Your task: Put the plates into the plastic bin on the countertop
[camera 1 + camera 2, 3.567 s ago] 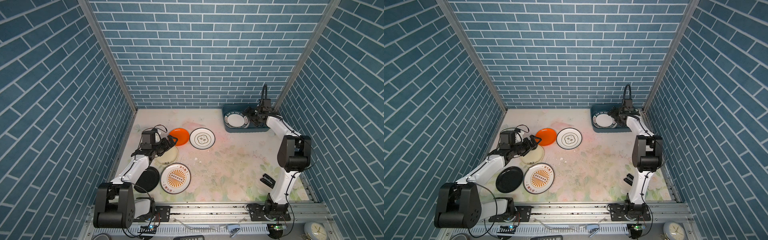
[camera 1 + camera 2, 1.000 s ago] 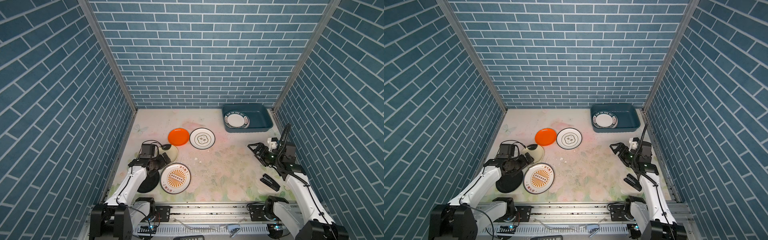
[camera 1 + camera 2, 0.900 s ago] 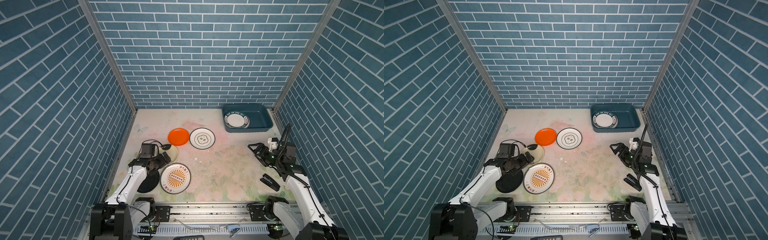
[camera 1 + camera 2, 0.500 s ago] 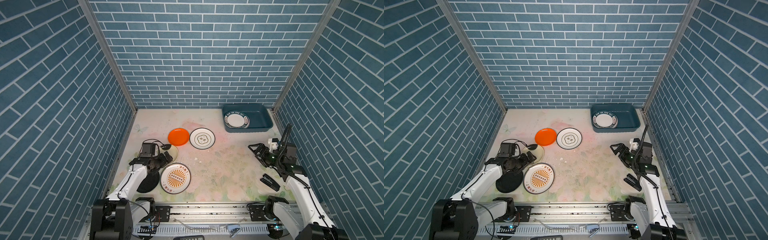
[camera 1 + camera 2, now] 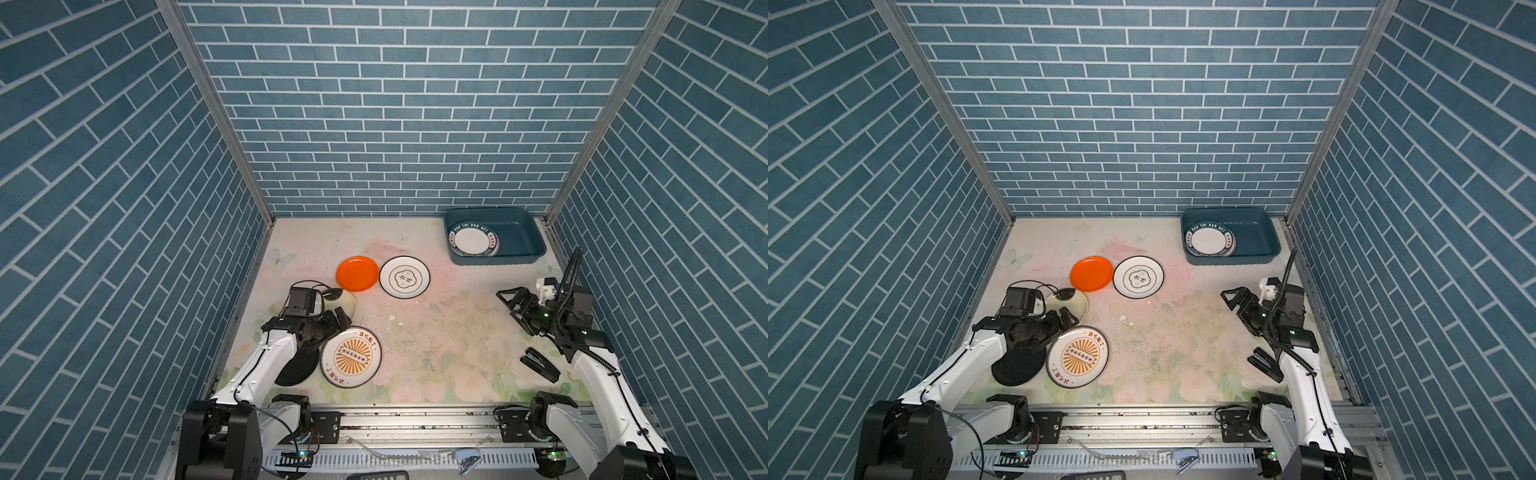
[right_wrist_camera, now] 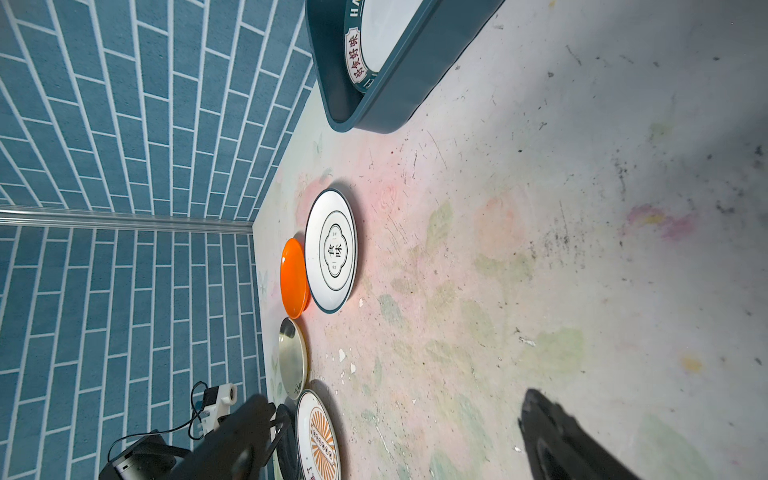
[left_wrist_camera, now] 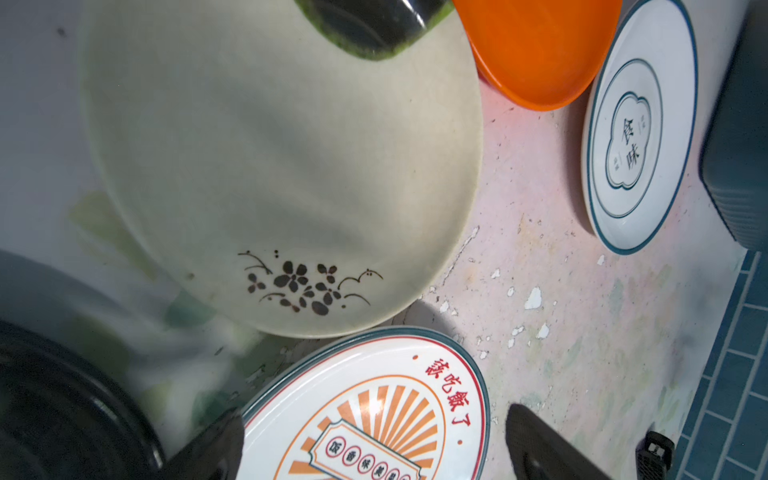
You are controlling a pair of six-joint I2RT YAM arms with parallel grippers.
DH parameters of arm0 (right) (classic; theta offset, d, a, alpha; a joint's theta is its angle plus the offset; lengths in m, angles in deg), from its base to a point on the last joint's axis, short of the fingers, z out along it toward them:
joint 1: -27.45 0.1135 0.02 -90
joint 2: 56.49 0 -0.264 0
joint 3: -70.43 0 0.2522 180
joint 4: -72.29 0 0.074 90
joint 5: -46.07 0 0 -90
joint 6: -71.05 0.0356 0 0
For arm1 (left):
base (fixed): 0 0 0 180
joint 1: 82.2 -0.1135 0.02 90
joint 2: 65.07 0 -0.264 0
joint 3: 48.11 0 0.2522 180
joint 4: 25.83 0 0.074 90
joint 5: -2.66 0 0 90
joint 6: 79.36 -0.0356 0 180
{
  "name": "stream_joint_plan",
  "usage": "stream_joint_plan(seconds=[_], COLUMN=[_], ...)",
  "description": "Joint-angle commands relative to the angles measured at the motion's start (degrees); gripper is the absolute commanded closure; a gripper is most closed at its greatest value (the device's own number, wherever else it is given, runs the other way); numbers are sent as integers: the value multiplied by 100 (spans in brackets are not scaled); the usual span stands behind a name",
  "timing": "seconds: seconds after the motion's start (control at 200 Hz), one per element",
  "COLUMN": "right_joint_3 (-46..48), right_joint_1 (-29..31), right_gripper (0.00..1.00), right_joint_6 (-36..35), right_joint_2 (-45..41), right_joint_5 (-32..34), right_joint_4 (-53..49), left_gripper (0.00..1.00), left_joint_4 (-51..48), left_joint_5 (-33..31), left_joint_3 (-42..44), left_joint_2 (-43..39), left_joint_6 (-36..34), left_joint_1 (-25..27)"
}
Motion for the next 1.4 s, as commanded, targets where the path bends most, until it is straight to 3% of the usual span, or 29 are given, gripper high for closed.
stream_joint_plan(seconds=[0.0,0.45,1.0,1.396], right_joint_3=[20,-39,-50,-38], right_joint_1=[-33,-86,-167,-265], right_gripper=[6,6,7,7], right_joint_6=[81,81,38,38], right_joint_2=[-51,-51,-104,-173], right_joint_5=[-4,-17,-11,21], right_joint_4=[-96,-198,-330,-495], left_gripper=[0,1,1,0], left_joint_4=[-228,-206,866,1628], left_joint_5=[-96,-407,-585,-498], left_joint_3=[-35,-92,-51,-376], left_joint_2=[132,400,1098,2048], left_joint_6=[-202,-150,762,1040], left_joint_1=[144,594,1926,2450])
